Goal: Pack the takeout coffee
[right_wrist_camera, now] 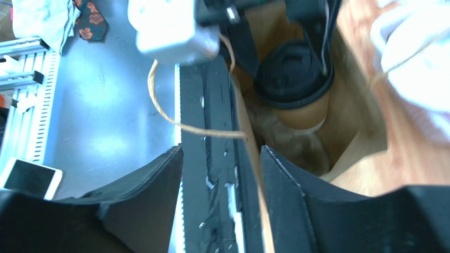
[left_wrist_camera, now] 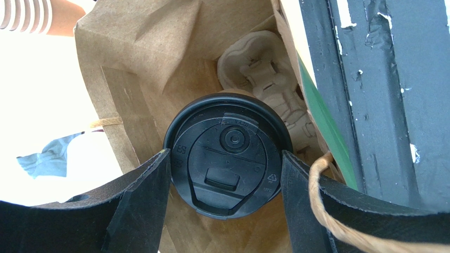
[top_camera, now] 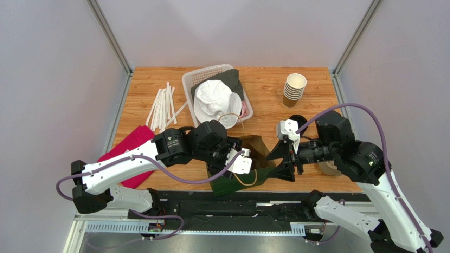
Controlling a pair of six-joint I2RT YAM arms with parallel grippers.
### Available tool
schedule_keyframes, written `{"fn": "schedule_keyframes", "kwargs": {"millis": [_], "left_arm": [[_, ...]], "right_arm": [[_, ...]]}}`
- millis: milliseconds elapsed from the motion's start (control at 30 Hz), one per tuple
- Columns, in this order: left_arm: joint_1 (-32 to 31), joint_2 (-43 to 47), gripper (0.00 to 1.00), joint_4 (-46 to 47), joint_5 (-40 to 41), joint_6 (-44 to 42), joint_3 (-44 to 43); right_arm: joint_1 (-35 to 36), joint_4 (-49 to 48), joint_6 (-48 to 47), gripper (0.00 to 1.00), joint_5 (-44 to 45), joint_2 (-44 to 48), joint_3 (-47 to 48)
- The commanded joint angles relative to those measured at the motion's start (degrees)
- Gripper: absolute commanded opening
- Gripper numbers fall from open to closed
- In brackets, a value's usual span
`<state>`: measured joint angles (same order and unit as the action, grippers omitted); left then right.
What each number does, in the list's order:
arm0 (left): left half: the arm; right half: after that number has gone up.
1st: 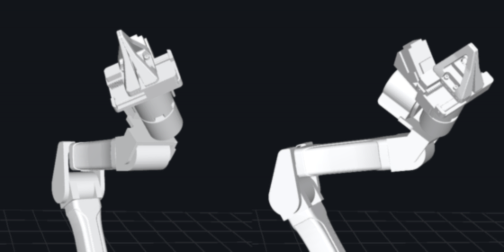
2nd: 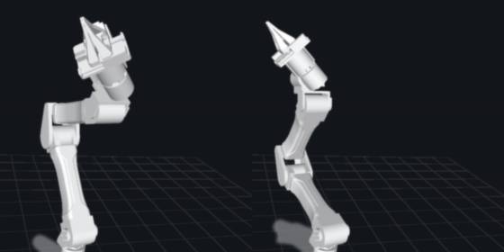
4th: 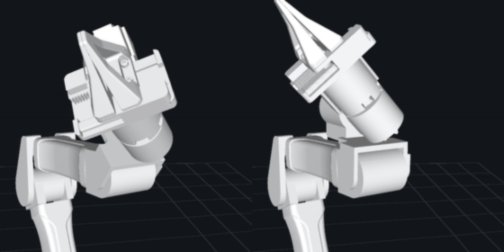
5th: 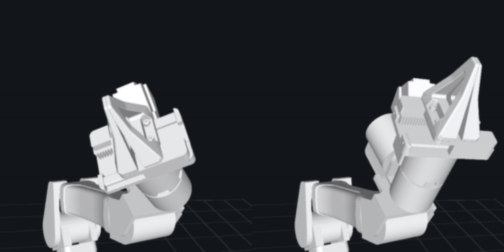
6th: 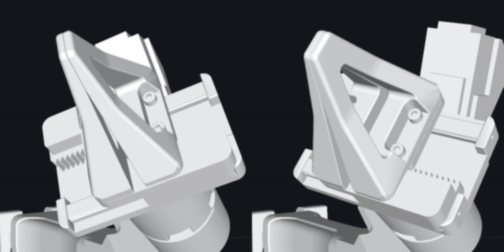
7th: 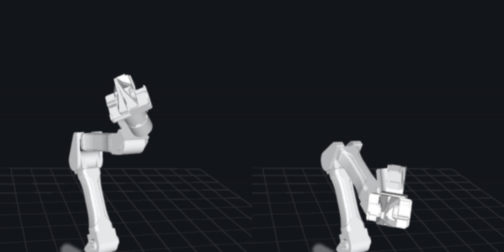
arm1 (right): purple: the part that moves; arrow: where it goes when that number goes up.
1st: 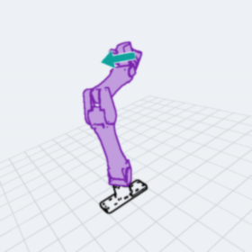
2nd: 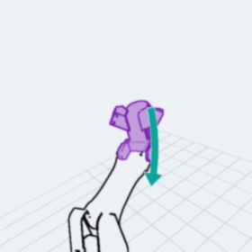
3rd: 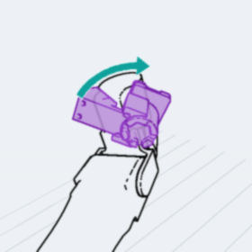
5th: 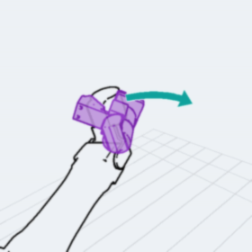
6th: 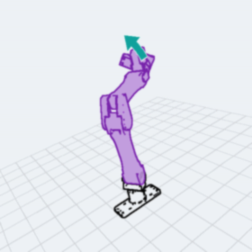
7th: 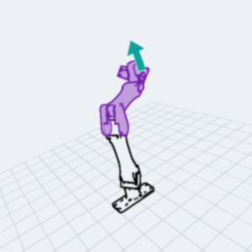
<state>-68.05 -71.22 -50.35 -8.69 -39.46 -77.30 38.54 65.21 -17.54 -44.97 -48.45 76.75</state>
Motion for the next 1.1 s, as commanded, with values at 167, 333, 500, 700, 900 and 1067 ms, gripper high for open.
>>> {"fn": "schedule_keyframes", "kwargs": {"millis": [167,333,500,700,900,1067], "left_arm": [[0.29,1.79,0.37,1.13,-1.07,0.35,0.22],[0.38,2.31,0.37,0.87,-1.51,0.09,0.74],[0.46,2.75,0.37,0.78,-1.51,0.0,1.18],[1.25,5.47,0.37,0.34,-3.09,-0.26,2.59],[1.78,7.41,0.36,0.87,-3.53,-0.27,4.18],[2.83,5.66,0.35,2.53,-4.24,3.59,2.42]], "right_arm": [[16.44,-13.7,-2.32,0.64,6.89,0.28,-3.36],[23.93,-15.28,-2.94,0.61,10.86,0.63,-4.77],[27.63,-15.82,-4.43,0.23,13.32,-0.16,-5.21],[28.69,-13.18,-6.54,0.0,16.93,0.9,-7.14],[28.69,-11.07,-7.42,0.0,17.2,2.83,-9.6],[30.79,-10.02,-11.89,0.0,17.63,2.39,-10.83]]}}
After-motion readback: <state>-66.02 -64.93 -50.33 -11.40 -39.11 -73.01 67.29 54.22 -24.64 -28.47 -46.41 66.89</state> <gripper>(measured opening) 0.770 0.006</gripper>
